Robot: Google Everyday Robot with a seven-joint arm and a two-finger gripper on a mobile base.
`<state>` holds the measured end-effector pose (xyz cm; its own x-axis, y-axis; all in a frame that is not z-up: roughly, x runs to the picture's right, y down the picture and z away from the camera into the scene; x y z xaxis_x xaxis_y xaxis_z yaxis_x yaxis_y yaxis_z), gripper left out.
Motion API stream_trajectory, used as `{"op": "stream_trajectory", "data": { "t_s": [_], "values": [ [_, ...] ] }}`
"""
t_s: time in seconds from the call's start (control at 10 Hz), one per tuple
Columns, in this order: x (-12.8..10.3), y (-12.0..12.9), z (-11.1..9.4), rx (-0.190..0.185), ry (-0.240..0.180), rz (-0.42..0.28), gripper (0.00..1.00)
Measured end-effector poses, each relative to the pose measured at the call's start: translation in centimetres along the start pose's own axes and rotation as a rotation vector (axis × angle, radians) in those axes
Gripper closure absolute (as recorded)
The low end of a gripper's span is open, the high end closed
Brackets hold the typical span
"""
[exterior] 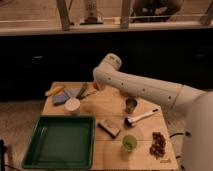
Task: Place apple in paper cup
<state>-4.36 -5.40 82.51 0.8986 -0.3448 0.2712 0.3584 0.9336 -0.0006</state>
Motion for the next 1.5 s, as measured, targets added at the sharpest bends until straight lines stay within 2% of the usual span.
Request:
{"op": "stream_trajectory", "data": {
  "t_s": [0.2,0.4,0.5,0.9,1.2,1.5],
  "values": [
    [-1.3,-0.2,0.5,-0.006,-0.060,-0.033,1.00],
    [-2.8,-0.2,1.0,-0.011,-0.158,-0.068,1.00],
    [-2.9,0.0,1.1,-0.016,-0.177,-0.076,1.00],
    [-4.5,-0.1,1.0,-0.024,-0.201,-0.130,1.00],
    [-6.2,-0.3,1.1,-0.031,-0.239,-0.175,1.00],
    [-8.7,-0.4,1.4,-0.044,-0.329,-0.229,1.00]
  ]
}}
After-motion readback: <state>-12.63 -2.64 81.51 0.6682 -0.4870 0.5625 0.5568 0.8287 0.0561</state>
